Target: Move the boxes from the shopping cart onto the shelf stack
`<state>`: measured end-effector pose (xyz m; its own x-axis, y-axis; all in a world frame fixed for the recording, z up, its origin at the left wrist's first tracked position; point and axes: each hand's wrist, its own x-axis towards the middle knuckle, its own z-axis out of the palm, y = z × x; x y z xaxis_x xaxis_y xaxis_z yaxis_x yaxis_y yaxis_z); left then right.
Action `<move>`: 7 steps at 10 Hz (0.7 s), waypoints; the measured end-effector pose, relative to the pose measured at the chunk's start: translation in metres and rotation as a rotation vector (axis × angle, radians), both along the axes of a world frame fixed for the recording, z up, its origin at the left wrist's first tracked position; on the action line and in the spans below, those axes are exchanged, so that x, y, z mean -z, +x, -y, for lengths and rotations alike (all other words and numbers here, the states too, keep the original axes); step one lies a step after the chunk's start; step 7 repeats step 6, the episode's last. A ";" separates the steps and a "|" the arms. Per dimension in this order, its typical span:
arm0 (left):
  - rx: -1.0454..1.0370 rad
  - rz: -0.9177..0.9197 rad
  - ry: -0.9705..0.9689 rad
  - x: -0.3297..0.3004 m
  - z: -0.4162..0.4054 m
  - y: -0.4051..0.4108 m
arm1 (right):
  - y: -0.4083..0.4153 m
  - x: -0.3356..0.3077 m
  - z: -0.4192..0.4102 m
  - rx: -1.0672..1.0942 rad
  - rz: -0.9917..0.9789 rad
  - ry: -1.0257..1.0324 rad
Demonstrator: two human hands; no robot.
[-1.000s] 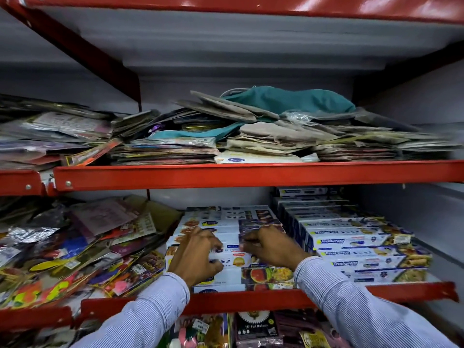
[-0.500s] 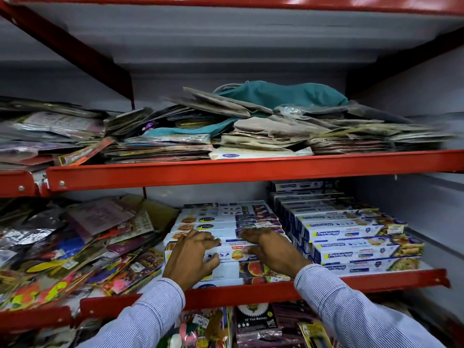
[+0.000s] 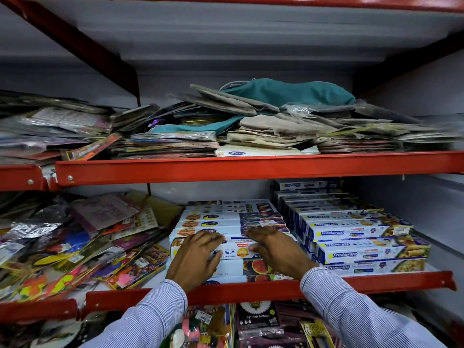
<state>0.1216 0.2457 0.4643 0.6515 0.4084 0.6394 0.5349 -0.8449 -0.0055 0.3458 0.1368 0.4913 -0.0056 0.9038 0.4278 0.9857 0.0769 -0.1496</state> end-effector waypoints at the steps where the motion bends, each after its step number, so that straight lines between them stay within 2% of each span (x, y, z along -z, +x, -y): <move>1: -0.053 0.021 0.059 0.008 0.001 -0.008 | -0.007 0.015 0.001 0.011 0.103 0.113; 2: -0.143 0.020 0.101 0.016 0.000 -0.014 | -0.020 0.033 0.002 0.110 0.143 0.233; 4: -0.239 -0.095 0.141 0.024 -0.006 -0.013 | -0.031 0.055 -0.007 0.250 0.176 0.218; 7: -0.248 -0.064 0.157 0.021 -0.003 -0.010 | -0.036 0.052 -0.009 0.249 0.159 0.262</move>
